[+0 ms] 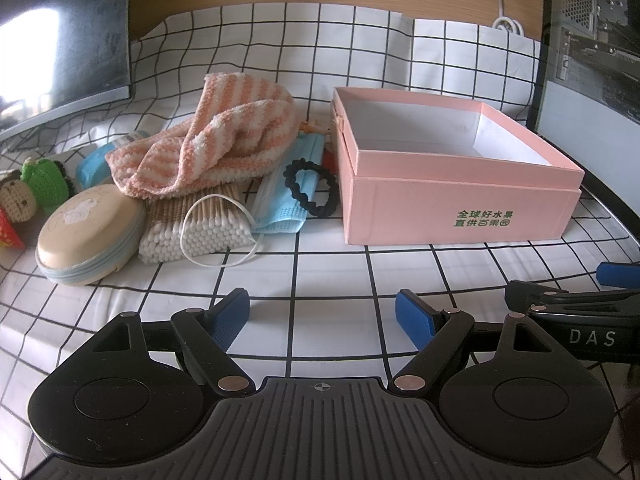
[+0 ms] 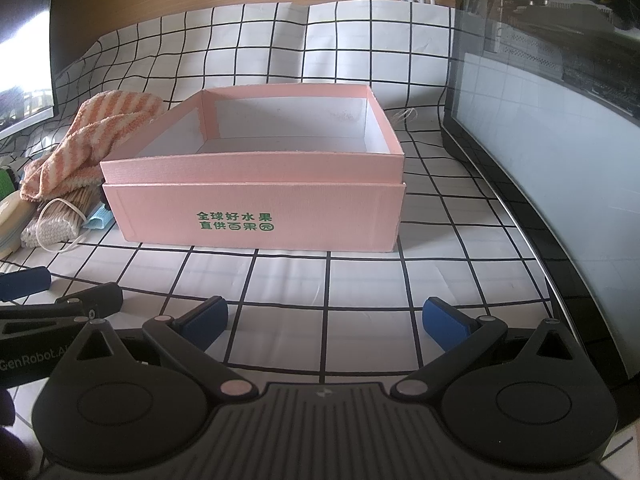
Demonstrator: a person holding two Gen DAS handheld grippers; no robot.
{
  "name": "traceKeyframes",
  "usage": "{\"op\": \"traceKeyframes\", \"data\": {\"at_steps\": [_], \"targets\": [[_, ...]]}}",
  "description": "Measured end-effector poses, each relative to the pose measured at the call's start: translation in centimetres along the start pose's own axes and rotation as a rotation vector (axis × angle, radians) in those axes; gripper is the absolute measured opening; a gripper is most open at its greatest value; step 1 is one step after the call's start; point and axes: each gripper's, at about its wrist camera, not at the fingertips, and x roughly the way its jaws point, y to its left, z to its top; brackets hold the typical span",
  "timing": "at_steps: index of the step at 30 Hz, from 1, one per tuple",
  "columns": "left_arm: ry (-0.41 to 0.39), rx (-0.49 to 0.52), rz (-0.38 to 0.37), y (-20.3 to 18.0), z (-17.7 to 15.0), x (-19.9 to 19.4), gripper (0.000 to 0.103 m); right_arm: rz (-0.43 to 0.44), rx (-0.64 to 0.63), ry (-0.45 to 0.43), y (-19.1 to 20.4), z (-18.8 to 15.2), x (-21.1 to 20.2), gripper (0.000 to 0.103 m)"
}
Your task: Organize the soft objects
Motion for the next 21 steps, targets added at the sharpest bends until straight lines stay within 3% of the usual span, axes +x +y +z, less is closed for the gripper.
{"op": "traceKeyframes", "data": {"at_steps": [5,8,11,13,17,19,21], "targets": [[0.043,0.007,-0.094,2.2,0.7,-1.8,0.079,0.026,-0.019,0.069,-0.3,0.7,0.6,0.103],[-0.021,0.033,-0.124,6.3,2.3,-4.6,0.079,0.030,-0.023,0.101,-0.2,1.1,0.8,0.103],[-0.087,0.041,-0.080,12.5,4.4,-6.9,0.079,0.028,-0.023,0.141,-0.4,1.6,0.9,0.103],[-0.115,0.032,-0.004,17.6,6.2,-7.0,0.079,0.022,-0.022,0.174,-0.2,2.0,1.2,0.103],[-0.004,-0.077,0.121,27.2,10.0,-3.7,0.078,0.000,-0.015,0.210,0.3,2.4,1.3,0.097],[0.060,-0.125,0.074,30.6,11.0,-1.4,0.078,-0.050,0.001,0.206,1.2,2.6,0.6,0.094],[0.110,-0.111,0.010,32.0,11.4,0.8,0.078,-0.086,0.006,0.179,2.5,2.8,-0.5,0.094]]}}
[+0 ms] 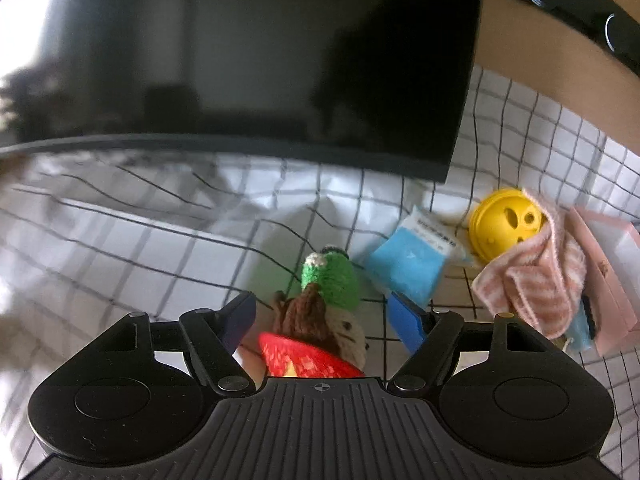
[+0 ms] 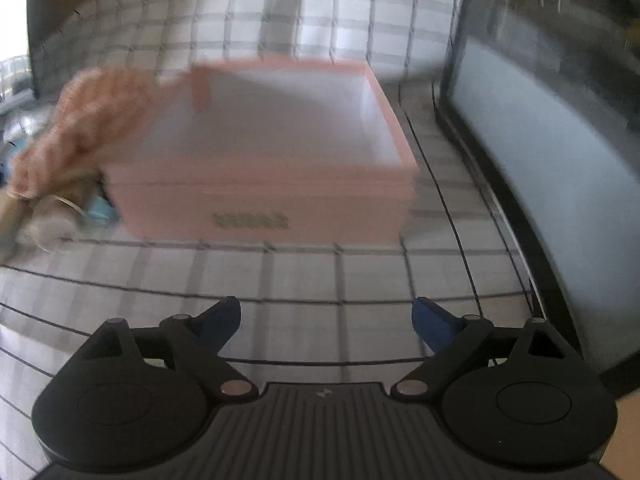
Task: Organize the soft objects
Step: 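Grasp the green-and-brown crochet doll with the left tool, then move the right tool toward the round beige tin while the left tool holds the doll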
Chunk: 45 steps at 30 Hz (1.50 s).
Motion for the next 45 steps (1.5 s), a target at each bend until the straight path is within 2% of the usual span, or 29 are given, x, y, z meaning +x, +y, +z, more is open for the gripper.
{"op": "traceKeyframes", "data": {"at_steps": [3,5,6,8,11,13,15,19,25,27,29,32,35,37,39,43,45], "targets": [[0.101,0.078,-0.014,-0.9,0.2,3.1,0.078,-0.002,-0.050,-0.077,3.4,0.2,-3.0,0.094],[0.137,0.102,-0.027,-1.2,-0.4,4.2,0.077,0.016,-0.120,-0.133,6.4,0.2,-5.2,0.094],[0.146,0.106,-0.038,-1.1,-0.8,4.6,0.076,0.036,-0.158,-0.159,8.2,0.2,-6.3,0.094],[0.159,0.104,-0.062,-1.1,-1.7,5.5,0.068,0.067,-0.198,-0.187,10.9,0.2,-7.6,0.094],[0.123,0.075,-0.092,-0.6,-2.7,5.4,0.067,0.133,-0.214,-0.193,14.4,0.4,-8.3,0.094],[0.107,0.075,-0.113,-0.5,-3.6,4.4,0.066,0.188,-0.237,-0.192,16.4,0.5,-8.4,0.094],[0.099,0.064,-0.136,-0.3,-4.7,2.8,0.065,0.252,-0.318,-0.218,19.0,0.3,-8.3,0.094],[0.091,-0.017,-0.180,1.0,-8.3,-2.3,0.065,0.326,-0.478,-0.248,23.8,0.2,-6.9,0.094],[0.101,-0.121,-0.209,2.5,-11.9,-8.2,0.065,0.432,-0.598,-0.278,29.7,3.3,-3.4,0.094],[0.092,-0.137,-0.199,2.6,-12.4,-9.5,0.065,0.490,-0.620,-0.241,31.6,4.6,-1.9,0.094],[0.075,-0.161,-0.191,3.1,-12.9,-10.8,0.065,0.524,-0.636,-0.153,33.4,6.0,0.5,0.094],[0.059,-0.224,-0.180,4.4,-13.8,-12.2,0.065,0.455,-0.647,-0.124,33.6,7.1,2.8,0.094],[0.063,-0.264,-0.155,5.4,-14.4,-12.9,0.065,0.514,-0.586,-0.044,31.3,7.7,3.4,0.096],[0.069,-0.274,-0.148,5.7,-14.6,-12.9,0.065,0.524,-0.563,-0.022,30.2,7.2,3.2,0.096],[0.088,-0.279,-0.151,5.6,-14.6,-12.5,0.065,0.507,-0.570,-0.043,29.8,6.3,2.5,0.097],[0.096,-0.214,-0.176,3.8,-13.9,-12.4,0.065,0.457,-0.660,-0.097,30.6,4.5,1.8,0.099],[0.088,-0.179,-0.200,2.8,-13.5,-12.5,0.065,0.453,-0.664,-0.082,30.3,4.3,1.2,0.099]]}}
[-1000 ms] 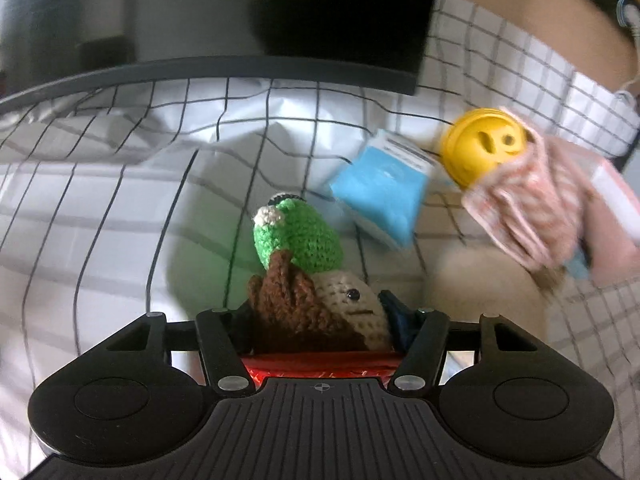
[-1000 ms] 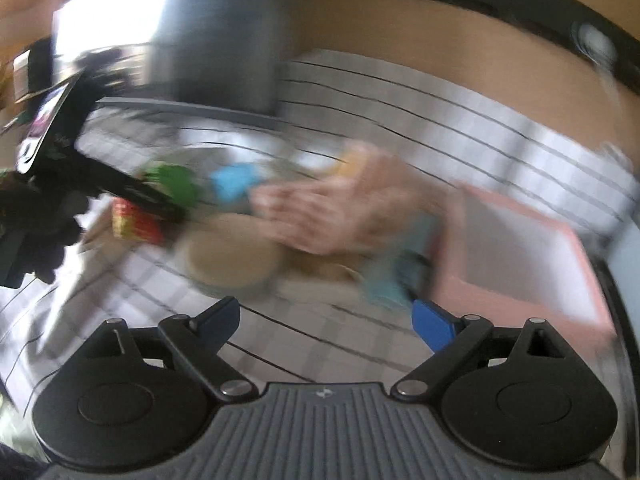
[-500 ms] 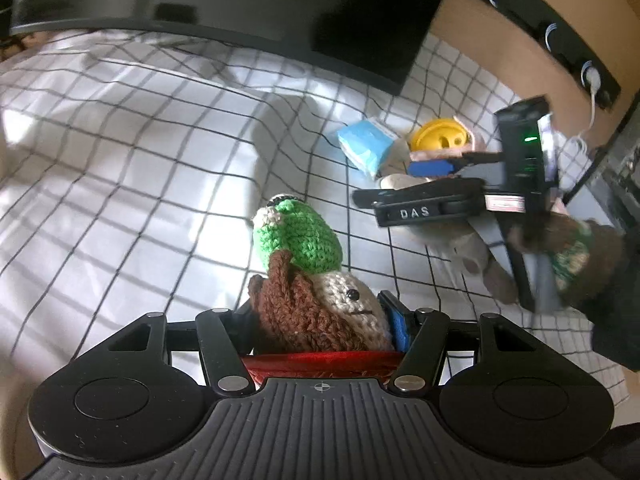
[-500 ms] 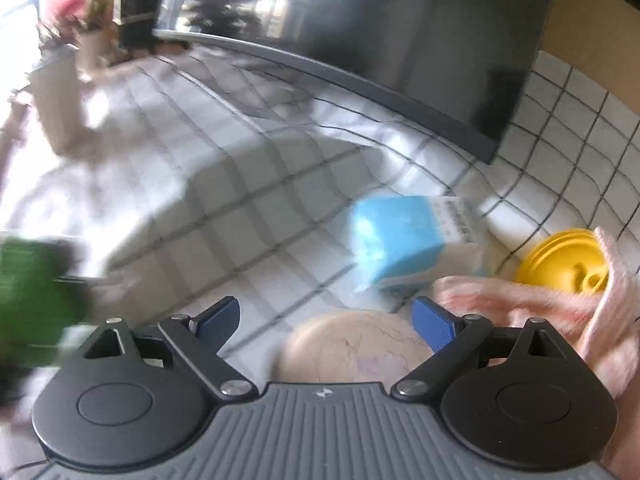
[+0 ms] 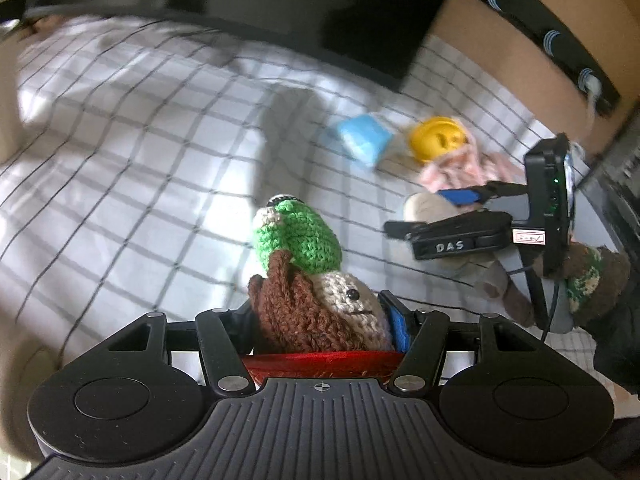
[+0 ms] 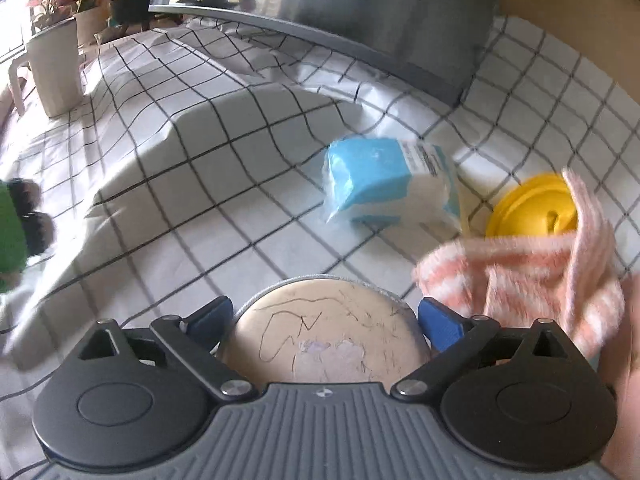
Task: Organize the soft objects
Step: 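Move the right tool toward the round beige tin while the left tool holds the doll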
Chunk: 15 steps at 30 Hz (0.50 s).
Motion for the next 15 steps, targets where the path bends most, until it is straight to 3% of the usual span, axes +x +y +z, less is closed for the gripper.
{"op": "traceKeyframes", "data": {"at_steps": [7,10,15], "targets": [[0.052,0.028,-0.021,-1.5,-0.5,1.2,0.065,0.044,0.097,0.020,-1.6,-2.5,-1.5,0.101],[0.078,0.024,-0.023,-1.2,-1.3,1.4,0.065,0.021,0.142,0.012,-1.5,-2.6,-1.9,0.101],[0.109,-0.041,0.034,0.8,-1.8,2.2,0.065,0.011,0.123,-0.034,-0.2,-3.4,-4.6,0.099]]}}
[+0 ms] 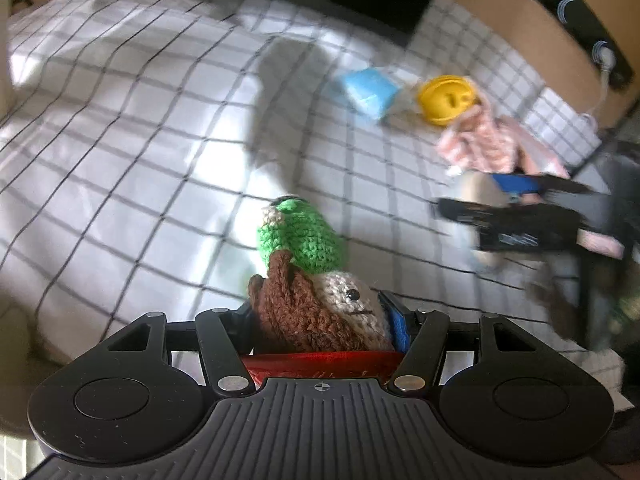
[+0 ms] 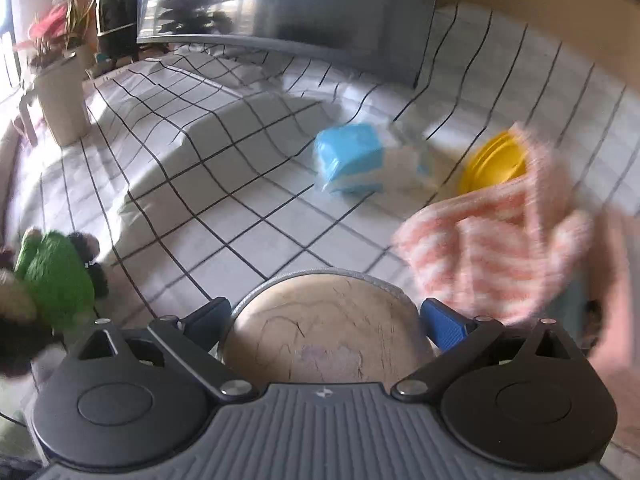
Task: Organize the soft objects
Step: 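Move the right tool toward the round beige tin while the left tool holds the doll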
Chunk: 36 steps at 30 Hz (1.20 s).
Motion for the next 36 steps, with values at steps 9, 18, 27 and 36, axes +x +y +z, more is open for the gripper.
{"op": "traceKeyframes", "data": {"at_steps": [9,18,27,36], "targets": [[0.023,-0.051,0.056,1.8,-0.6,-0.7,0.065,-0.106,-0.081,-0.063,1.9,-2.6,-3.8,0.099],[-0.013,0.010,0.059,0.3,-0.7,-3.1,0.065,-0.111,0.160,-0.073,-0.3,-3.3,-1.2,0.103],[-0.043,0.135,0.003,-3.5,0.0,-2.9,0.065,-0.073,0.149,-0.116,-1.0,-3.3,-0.8,0.103],[-0.021,0.220,-0.036,-5.1,-0.1,-1.8,0.065,-0.249,0.128,-0.200,0.3,-5.1,-3.0,0.103]]}}
